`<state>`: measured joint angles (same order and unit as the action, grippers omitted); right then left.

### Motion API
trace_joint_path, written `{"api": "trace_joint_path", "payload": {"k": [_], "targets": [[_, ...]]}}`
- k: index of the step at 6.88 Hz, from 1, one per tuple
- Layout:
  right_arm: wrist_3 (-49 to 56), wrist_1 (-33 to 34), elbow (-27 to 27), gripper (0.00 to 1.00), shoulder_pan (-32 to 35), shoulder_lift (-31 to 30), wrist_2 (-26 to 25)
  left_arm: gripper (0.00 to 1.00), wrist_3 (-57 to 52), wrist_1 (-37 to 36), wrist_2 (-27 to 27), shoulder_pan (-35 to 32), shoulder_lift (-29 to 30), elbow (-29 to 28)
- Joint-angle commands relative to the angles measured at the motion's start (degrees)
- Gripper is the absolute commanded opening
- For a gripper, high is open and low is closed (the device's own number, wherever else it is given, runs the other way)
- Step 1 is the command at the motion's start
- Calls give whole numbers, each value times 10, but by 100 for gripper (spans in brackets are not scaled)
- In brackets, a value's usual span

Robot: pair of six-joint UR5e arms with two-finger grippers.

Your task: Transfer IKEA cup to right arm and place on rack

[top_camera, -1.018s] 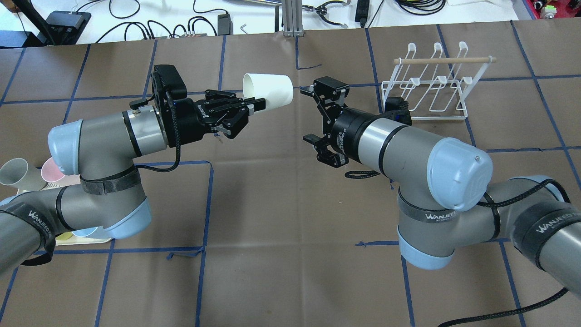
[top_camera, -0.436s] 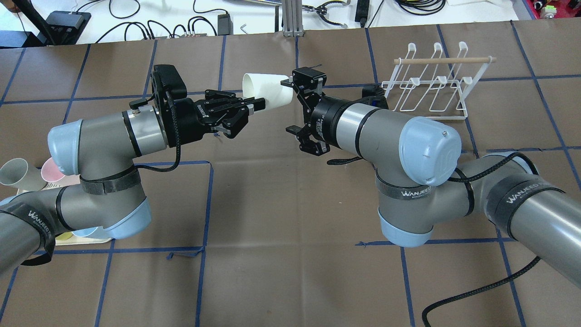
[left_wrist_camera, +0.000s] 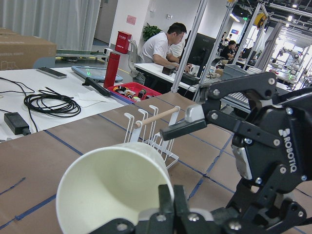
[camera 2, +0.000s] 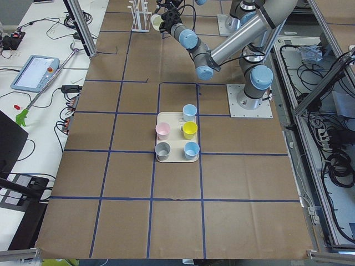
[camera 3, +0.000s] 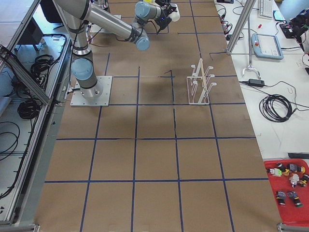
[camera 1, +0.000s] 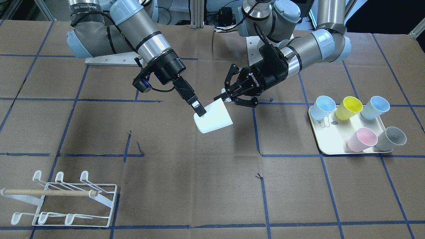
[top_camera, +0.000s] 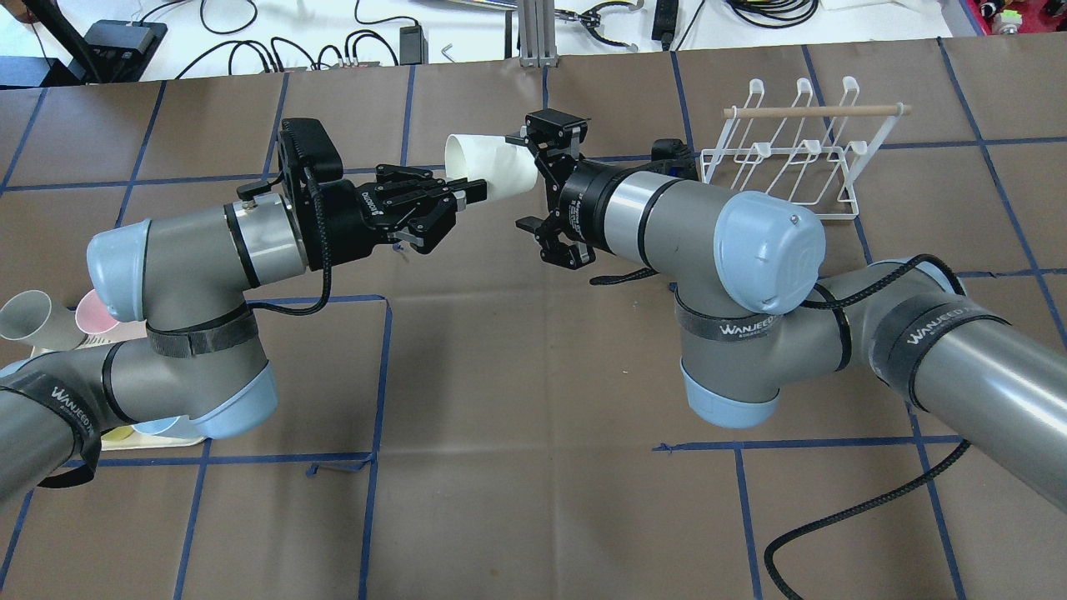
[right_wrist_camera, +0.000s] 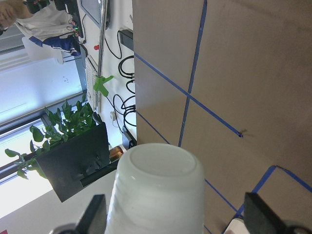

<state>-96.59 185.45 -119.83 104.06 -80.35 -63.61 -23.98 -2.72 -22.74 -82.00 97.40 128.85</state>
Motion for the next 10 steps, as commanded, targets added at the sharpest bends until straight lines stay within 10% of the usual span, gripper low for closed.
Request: {"api": "trace_joint_path", "payload": {"k": [1,10], "targets": [[0,-1,28,100,5,28,0,0,1,-2,0,0,0,0],[-6,-10,54,98,9,44,-13,3,80,-89,-5,0,16,0]]}}
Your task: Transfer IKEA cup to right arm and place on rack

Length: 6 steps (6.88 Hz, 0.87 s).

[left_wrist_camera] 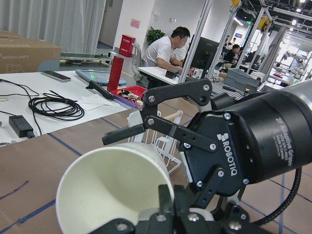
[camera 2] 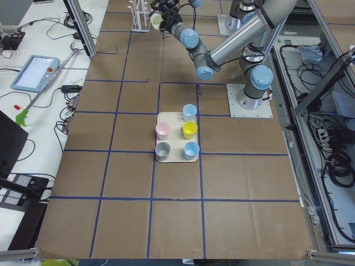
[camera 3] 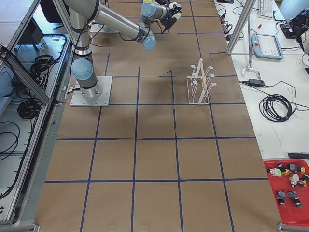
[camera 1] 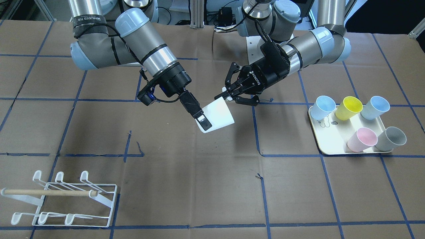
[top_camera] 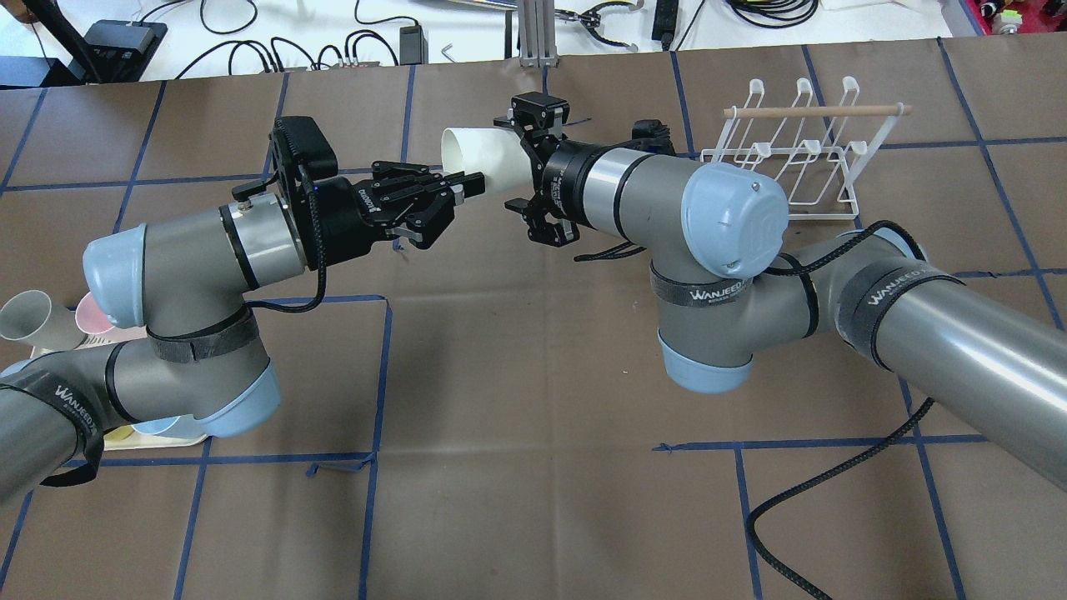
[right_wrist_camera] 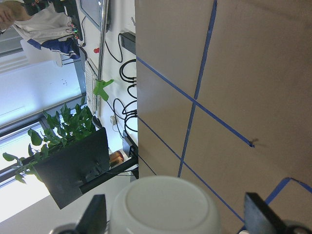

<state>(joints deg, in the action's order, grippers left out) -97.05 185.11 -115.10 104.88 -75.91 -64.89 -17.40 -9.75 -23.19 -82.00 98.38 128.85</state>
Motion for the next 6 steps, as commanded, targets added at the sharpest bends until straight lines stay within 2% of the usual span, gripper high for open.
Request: {"api": "trace_joint_path", "payload": {"k": [1,3,6], "targets": [[-2,-9,8,98,7,0,-1,3,16,-19,-1,0,8,0],[-10,-11,8,97,8,0,0,3,17,-19,0,0,8,0],[-10,-11,8,74,7,0,2,3,19,-19,0,0,7,0]]}}
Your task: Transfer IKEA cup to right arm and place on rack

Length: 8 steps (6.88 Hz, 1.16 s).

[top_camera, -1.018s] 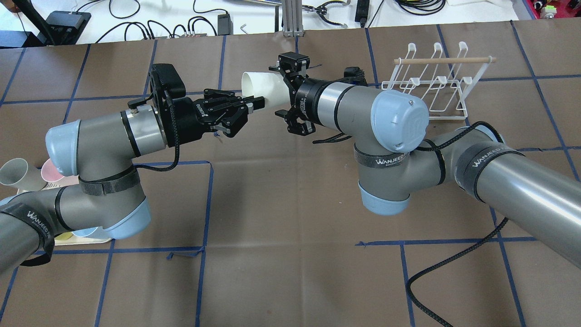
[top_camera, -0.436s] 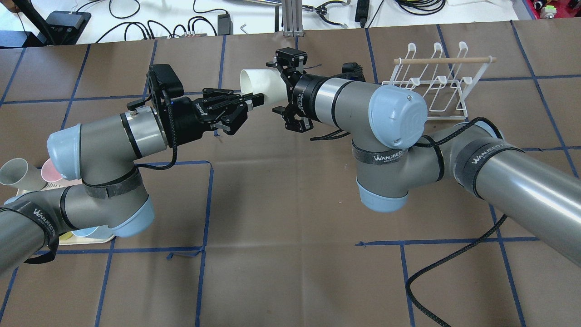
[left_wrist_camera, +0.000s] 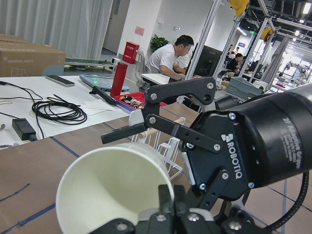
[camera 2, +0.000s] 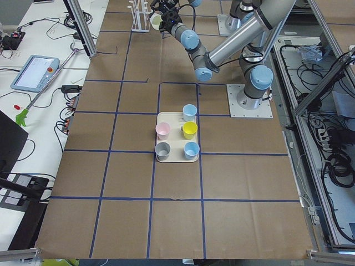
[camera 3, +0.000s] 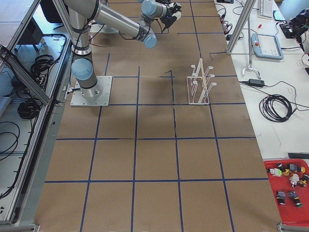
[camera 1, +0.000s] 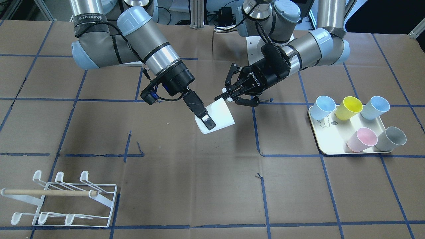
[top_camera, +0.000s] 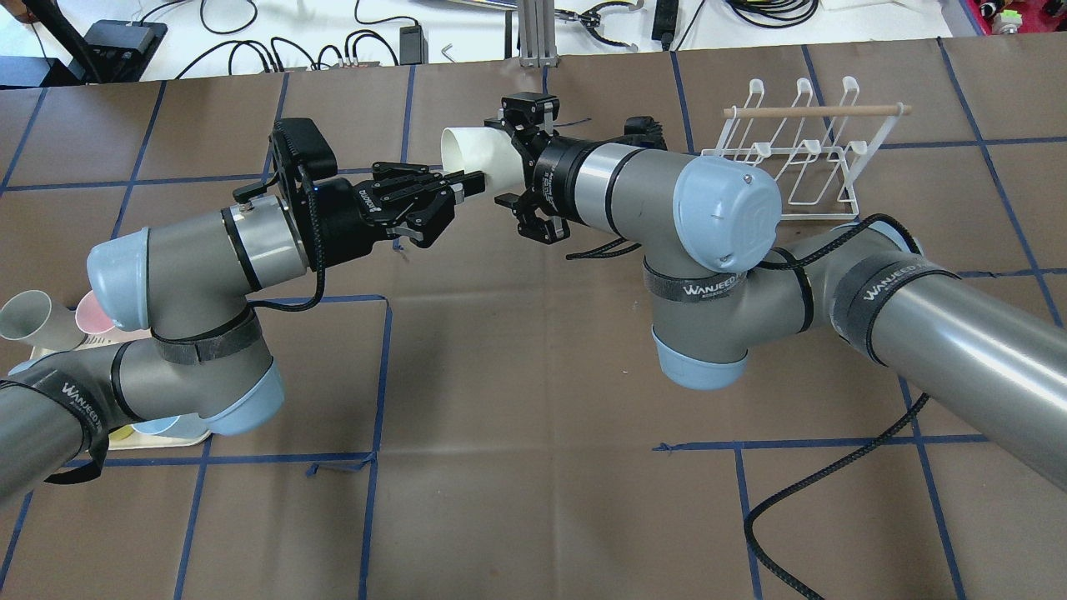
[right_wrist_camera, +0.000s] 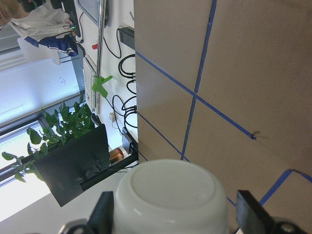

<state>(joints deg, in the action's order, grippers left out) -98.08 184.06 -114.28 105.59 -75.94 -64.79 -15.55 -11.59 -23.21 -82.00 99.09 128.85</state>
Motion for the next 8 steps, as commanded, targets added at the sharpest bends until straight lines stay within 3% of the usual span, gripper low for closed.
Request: {"api": "trace_joint_path", "payload": {"k": [1,3,4,5,8], "targets": [[0,0,0,72,1,0,1,4,1,0,0,0,0,0],[1,0,3,63,1,-1,4,19,-2,-4,-1,0,0,-1],[1,0,3,60,0,-1,6,42,-1,-31,-3,1,0,-1],[1,0,4,60,0,-1,6,58,3,-35,-3,1,1,-1],[1,0,4,55,0,-1,6,93,28,-37,-1,3,-3,-1]]}}
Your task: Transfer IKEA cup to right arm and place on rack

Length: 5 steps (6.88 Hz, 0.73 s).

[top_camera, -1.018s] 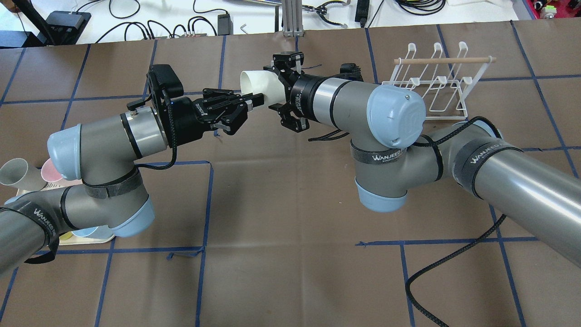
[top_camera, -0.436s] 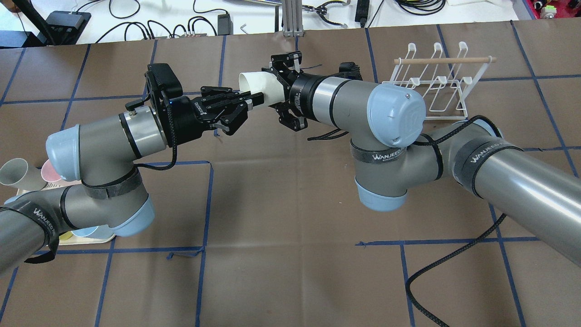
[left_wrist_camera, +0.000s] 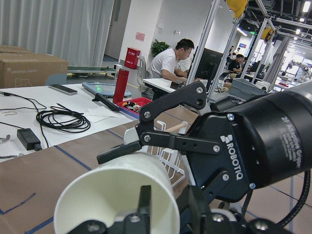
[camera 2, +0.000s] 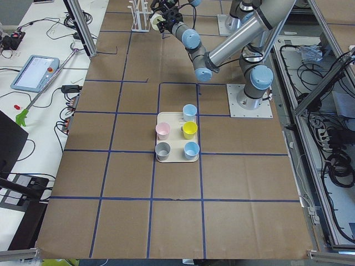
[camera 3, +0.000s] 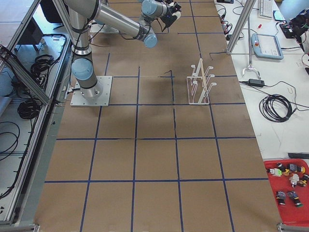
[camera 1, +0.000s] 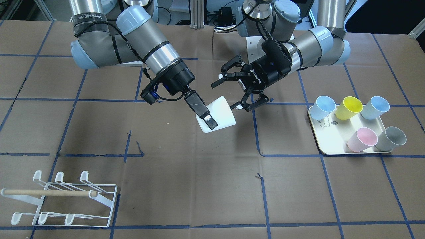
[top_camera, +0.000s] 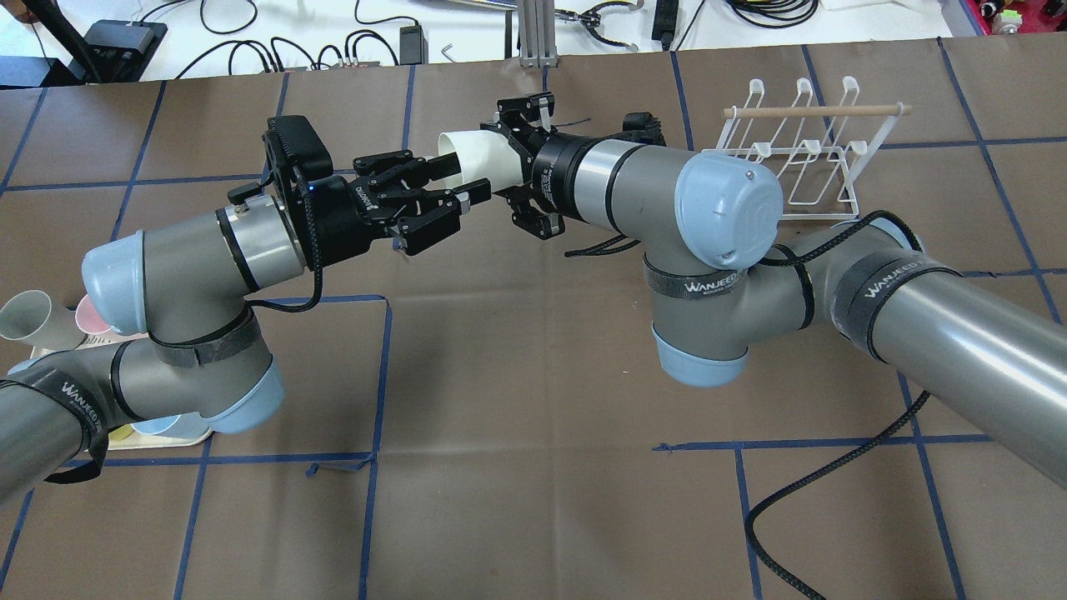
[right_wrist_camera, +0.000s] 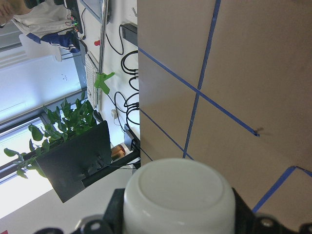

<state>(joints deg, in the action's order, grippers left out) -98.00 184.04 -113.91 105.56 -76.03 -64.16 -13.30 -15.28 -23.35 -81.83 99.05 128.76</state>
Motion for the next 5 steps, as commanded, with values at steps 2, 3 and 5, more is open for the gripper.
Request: {"api": "trace_joint_path", "payload": {"k": [2,3,5], "targets": [[5,1,15,50,-4,8,2,98,6,1,-3,22,-9,-1],[6,0,25,47,-18,13,3,98,6,3,-5,43,-10,-1],[113,-4,28,46,-75,9,2,98,6,10,-14,87,-12,-3]]}}
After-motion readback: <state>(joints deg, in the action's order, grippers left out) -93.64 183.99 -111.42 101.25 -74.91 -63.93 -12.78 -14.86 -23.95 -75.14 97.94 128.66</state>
